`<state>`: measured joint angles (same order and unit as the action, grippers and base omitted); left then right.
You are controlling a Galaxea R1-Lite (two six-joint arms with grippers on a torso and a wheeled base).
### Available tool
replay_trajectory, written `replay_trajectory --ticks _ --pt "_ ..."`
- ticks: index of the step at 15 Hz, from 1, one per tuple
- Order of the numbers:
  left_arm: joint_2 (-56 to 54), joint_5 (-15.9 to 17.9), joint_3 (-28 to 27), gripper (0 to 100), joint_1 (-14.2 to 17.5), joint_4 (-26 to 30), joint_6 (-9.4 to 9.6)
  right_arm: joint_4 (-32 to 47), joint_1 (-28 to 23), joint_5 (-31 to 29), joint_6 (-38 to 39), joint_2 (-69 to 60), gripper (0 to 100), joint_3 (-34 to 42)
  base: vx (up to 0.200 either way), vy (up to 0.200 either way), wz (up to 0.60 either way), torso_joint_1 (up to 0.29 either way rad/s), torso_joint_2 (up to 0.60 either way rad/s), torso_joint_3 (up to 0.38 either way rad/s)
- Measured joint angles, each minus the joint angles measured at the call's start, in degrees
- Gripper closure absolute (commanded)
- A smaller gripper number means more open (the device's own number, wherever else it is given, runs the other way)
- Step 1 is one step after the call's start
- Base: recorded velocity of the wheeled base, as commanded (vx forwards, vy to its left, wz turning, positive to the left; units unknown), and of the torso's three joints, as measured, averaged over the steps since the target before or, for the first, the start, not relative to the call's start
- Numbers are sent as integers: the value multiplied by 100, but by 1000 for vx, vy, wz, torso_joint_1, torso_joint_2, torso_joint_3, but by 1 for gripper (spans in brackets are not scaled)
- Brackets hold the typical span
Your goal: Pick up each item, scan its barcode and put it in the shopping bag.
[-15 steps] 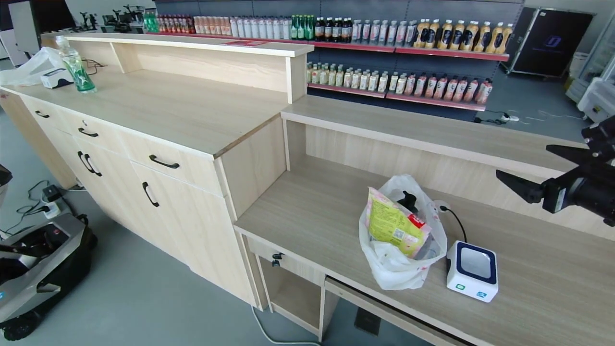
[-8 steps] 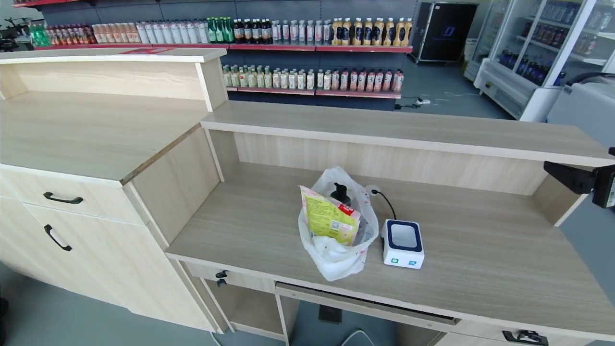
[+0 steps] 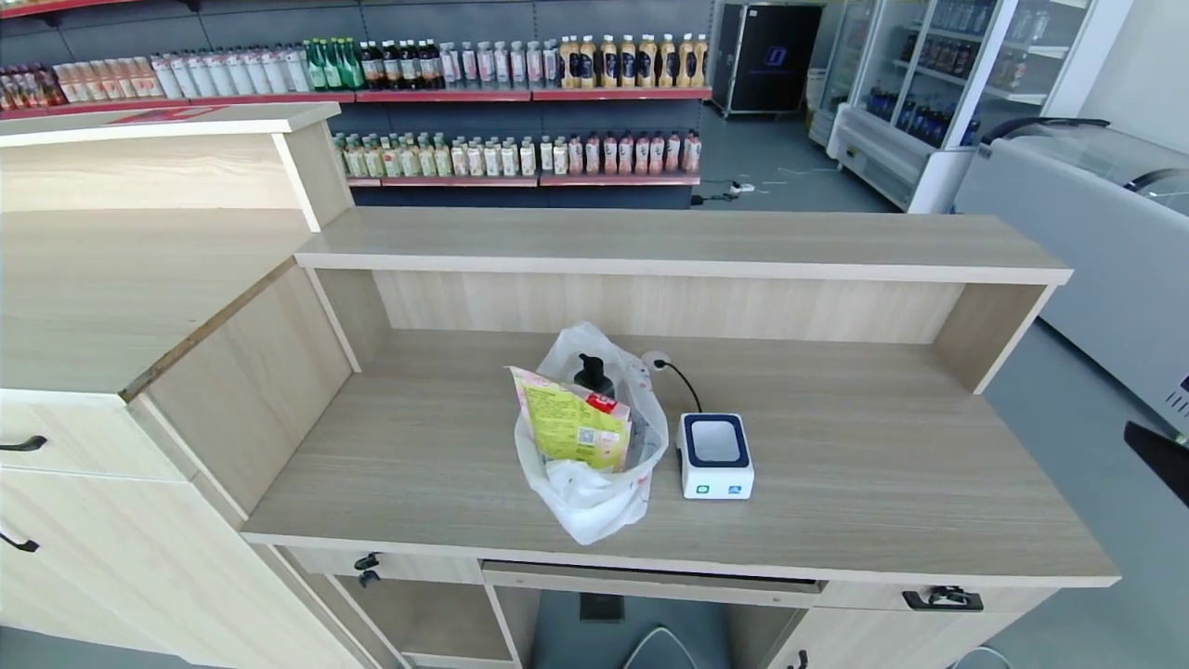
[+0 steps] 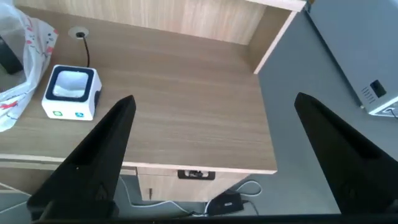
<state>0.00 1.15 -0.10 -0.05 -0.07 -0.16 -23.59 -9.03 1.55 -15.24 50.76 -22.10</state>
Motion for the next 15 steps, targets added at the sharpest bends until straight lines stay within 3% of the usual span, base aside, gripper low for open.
replay_trajectory --ticks 7,11,15 --pt "0 0 0 0 5 0 0 378 584 -166 722 -2356 0 1965 0 0 0 0 0 0" --pt "0 0 0 0 5 0 0 1812 807 -204 1123 -3823 0 2181 0 0 0 0 0 0" --pt "0 0 0 0 5 0 0 2326 890 33 1196 -4818 0 2205 0 0 0 0 0 0"
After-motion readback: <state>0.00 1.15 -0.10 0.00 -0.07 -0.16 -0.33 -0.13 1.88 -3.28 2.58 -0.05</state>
